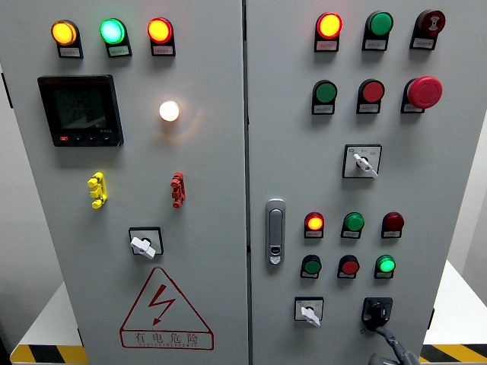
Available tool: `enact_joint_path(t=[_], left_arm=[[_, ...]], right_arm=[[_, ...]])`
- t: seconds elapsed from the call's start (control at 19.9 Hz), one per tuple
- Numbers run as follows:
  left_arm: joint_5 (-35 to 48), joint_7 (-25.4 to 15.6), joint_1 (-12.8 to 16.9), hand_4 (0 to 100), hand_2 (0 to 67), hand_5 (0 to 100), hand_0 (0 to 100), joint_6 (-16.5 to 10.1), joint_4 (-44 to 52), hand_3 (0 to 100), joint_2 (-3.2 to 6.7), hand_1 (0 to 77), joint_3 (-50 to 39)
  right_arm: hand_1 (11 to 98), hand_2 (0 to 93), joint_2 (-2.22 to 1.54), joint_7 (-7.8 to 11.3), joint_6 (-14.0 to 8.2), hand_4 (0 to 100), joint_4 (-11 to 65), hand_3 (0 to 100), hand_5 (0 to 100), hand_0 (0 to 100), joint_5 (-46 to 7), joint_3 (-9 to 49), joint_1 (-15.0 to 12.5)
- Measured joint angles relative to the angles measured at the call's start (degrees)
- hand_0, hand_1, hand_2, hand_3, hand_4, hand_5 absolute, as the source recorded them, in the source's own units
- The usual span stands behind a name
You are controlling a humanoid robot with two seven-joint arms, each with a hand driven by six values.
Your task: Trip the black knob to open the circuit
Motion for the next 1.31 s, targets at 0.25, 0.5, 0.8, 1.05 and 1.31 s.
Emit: enact_joint_path(t=[0.25,0.5,0.8,1.05,1.31], left_arm=[[0.0,0.0,0.0,7,12.9,2,0,0.0,0.0,21,0.0,3.2,0.0],[0.0,0.0,0.0,7,12.9,2,0,0.0,0.0,21,0.0,3.2,0.0],[0.0,0.0,0.0,7,12.9,2,0,0.0,0.0,21,0.0,3.3,0.0],[0.0,0.0,0.0,7,12.9,2,0,0.0,0.0,21,0.0,3.2,0.0],[0.0,0.0,0.0,7,12.9,2,0,0.0,0.0,21,0.03,3.1,0.0]], right_arm=[[55.9,4.9,-0.27,-0.07,0.0,99,-0.1,92,100,100,0.0,1.0,0.1],[55.6,4.9,-0.28,-0.02,-1.2,99,0.1,93,100,100,0.1,1.0,-0.4],[44.1,4.4,0.04,0.17,-1.2,88,3.5,83,100,100,0.0,0.9,-4.3],[43.1,6.2,-0.04,0.17,-1.2,47,7.2,50,75,100,0.1,0.2,-7.9],[44.9,8.0,-0.13,0.17,-1.2,33,9.8,36,56,100,-0.4,0.1,-11.1]])
